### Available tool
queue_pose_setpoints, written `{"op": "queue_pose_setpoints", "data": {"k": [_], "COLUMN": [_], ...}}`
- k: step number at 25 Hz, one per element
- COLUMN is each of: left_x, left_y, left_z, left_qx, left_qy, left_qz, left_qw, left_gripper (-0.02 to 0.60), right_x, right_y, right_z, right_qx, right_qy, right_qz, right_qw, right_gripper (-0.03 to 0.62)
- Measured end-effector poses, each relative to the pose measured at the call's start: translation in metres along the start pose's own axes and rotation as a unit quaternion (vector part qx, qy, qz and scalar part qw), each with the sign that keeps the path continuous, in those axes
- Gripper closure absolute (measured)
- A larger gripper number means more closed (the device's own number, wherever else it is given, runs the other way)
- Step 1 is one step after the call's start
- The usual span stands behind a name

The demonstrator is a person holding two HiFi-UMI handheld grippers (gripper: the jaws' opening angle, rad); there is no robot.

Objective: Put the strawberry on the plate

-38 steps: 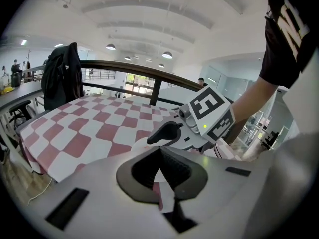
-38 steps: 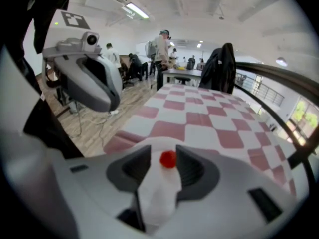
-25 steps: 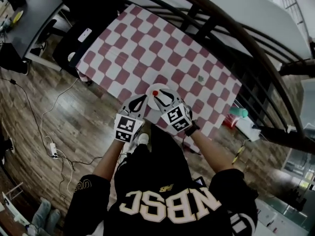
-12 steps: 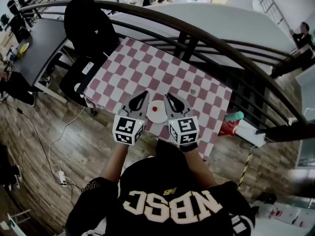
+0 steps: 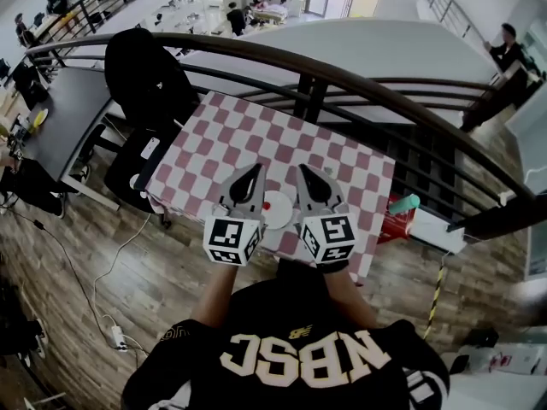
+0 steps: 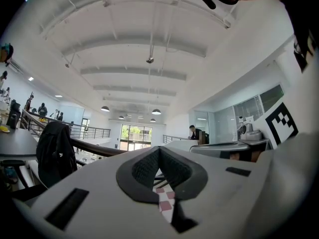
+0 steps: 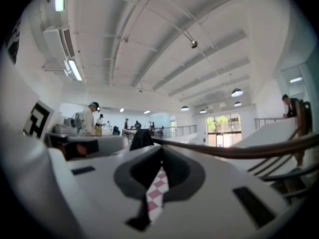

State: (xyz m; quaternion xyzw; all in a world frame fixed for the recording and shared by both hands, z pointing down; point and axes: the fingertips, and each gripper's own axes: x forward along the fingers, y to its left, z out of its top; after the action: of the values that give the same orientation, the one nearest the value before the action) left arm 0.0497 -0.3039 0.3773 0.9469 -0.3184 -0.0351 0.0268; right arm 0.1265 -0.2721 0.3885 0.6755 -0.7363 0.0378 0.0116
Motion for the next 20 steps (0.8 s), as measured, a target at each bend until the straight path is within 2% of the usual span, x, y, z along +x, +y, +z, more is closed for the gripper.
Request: {"op": "queue_pose_setpoints", "data": {"k": [12, 17, 20], "left_x": [0.012, 0.011, 0.013], "left_y": [-0.002, -0.004, -0.006], "left_z": [0.007, 0.02, 0.029], "left_qx": [0.002, -0.038, -0.032], "left_qy": [-0.022, -0.044, -0.051], "left_qz": [0.007, 0.009, 0.009], "left_qw": [0.9997, 0.9983, 0.9981], "left_gripper": [0.574, 0.574, 0.573], "right_x": [0.003, -0.001, -0.002], "right_y": [-0.001, -0.008, -0.015], "right_z": [0.005, 0.002, 0.004], "right_qx": [-0.029, -0.025, -0.023], "right_qy": [-0.011, -0.01, -0.015], "right_qz": [0.002, -0.008, -0.017], "right_qw": [1.0, 1.0, 0.999], "right_gripper": [0.577, 0.577, 0.577]}}
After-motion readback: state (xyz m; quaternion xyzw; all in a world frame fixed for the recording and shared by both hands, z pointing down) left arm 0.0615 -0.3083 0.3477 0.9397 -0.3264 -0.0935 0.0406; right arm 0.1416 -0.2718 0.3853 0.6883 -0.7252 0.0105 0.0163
